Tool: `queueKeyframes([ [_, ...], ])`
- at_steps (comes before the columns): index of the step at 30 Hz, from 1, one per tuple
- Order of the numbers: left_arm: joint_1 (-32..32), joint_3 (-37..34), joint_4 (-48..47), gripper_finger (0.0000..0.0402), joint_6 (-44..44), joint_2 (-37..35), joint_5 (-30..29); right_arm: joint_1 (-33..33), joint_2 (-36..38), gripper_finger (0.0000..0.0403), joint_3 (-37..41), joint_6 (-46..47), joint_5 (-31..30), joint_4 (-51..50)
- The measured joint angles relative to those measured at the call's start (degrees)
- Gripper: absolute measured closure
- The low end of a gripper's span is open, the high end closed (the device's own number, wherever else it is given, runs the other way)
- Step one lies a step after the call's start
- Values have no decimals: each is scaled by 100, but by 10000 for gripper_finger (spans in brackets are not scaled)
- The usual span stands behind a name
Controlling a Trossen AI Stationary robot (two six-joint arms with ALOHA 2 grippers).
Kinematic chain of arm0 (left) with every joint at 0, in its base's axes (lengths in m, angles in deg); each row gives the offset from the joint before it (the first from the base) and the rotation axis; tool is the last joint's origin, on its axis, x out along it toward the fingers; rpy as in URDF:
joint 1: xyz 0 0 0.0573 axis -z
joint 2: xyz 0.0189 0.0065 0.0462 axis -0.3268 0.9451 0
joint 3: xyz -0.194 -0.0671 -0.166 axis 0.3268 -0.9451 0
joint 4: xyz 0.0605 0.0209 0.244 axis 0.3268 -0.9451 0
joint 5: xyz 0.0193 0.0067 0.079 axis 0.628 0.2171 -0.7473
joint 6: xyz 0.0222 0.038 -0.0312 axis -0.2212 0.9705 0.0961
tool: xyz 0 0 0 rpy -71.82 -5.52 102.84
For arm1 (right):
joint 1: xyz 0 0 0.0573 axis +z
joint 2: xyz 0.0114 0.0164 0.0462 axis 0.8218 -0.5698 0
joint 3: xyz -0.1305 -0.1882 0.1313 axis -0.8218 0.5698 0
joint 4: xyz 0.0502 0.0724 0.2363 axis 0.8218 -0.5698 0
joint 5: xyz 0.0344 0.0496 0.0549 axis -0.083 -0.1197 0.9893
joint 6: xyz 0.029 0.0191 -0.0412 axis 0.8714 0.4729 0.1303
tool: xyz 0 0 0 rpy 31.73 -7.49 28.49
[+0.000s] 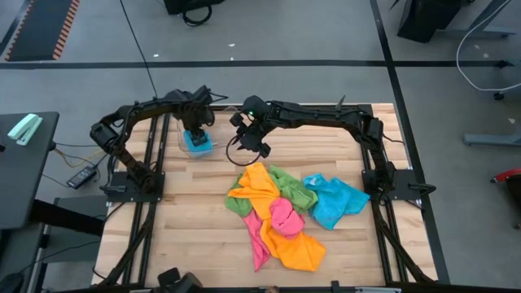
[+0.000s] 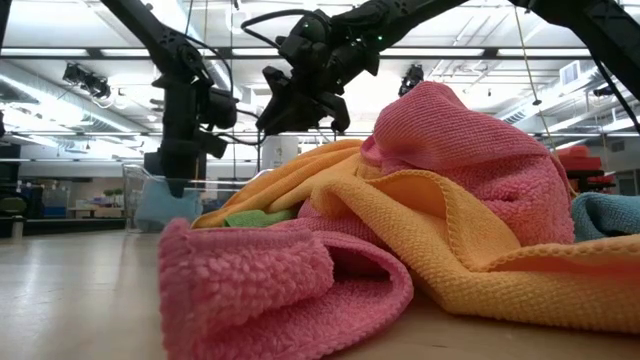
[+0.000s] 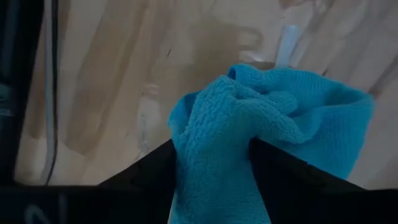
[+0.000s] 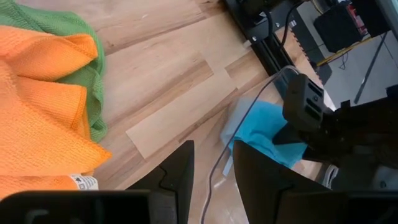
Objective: Fold microfiber towels
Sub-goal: Put the left blue microfiber towel into the transparent bin, then fold the top orange microfiber towel
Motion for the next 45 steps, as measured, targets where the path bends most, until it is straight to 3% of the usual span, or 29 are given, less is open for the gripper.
queueKeyframes([
  [9,272,-1,229,201,155,-52,-1251,-22,2,284,0,8,-30,-11],
  [16,383,-2,228,213,342,-106,-1330,-118,2,284,0,7,-153,-45],
  [22,446,-2,555,236,222,-891,-1065,-260,295,284,1,125,-500,-217],
  [25,482,-63,1027,250,72,-1382,-656,-395,519,286,-7,696,-553,-216],
  [31,931,-374,1791,281,-449,-1968,-565,-636,940,308,-5,1803,-784,-668],
  [39,1881,-1130,2911,312,-978,-2257,-439,-938,1594,328,-4,2985,-800,-1199],
  [45,2314,-1310,3201,326,-1150,-2251,-456,-993,1975,329,-4,3719,-782,-1284],
])
